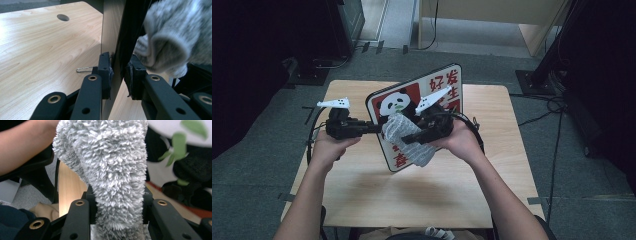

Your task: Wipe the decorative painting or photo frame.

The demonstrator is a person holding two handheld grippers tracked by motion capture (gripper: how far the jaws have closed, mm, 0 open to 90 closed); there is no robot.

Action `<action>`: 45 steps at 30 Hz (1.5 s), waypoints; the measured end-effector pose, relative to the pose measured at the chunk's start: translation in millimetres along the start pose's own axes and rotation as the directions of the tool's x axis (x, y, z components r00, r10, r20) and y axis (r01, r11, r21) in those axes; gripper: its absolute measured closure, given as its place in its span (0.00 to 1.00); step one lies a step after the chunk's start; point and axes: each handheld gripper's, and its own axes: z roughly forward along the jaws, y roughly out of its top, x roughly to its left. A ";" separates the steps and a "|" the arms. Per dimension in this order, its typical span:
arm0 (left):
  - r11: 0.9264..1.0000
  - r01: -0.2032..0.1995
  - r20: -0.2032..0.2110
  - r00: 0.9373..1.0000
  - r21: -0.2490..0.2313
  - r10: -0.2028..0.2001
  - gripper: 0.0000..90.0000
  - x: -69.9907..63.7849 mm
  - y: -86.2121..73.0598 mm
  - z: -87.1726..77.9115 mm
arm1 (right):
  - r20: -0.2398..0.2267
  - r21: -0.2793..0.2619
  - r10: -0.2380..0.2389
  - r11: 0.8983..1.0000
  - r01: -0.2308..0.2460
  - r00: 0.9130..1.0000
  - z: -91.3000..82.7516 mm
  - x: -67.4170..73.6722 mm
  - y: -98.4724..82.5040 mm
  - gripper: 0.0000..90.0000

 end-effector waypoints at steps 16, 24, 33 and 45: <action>1.000 -0.005 -0.004 1.000 -0.007 0.005 0.84 -0.2 -0.5 0.3 | 0.015 -0.033 -0.033 0.999 0.034 0.999 -28.0 3.9 54.6 0.72; 1.000 -0.006 -0.002 1.000 -0.007 0.006 0.85 -0.1 -0.6 0.4 | 0.032 -0.062 -0.041 0.997 0.043 0.999 -42.1 0.9 87.0 0.72; 1.000 -0.010 0.003 1.000 -0.008 0.010 0.85 0.2 -0.7 -0.6 | 0.070 -0.057 -0.060 0.996 0.064 0.996 -42.8 -5.5 125.3 0.71; 1.000 -0.018 0.001 1.000 -0.016 0.018 0.86 0.2 -0.7 -1.7 | 0.100 -0.035 -0.021 0.999 0.025 0.995 -15.2 -22.6 154.7 0.70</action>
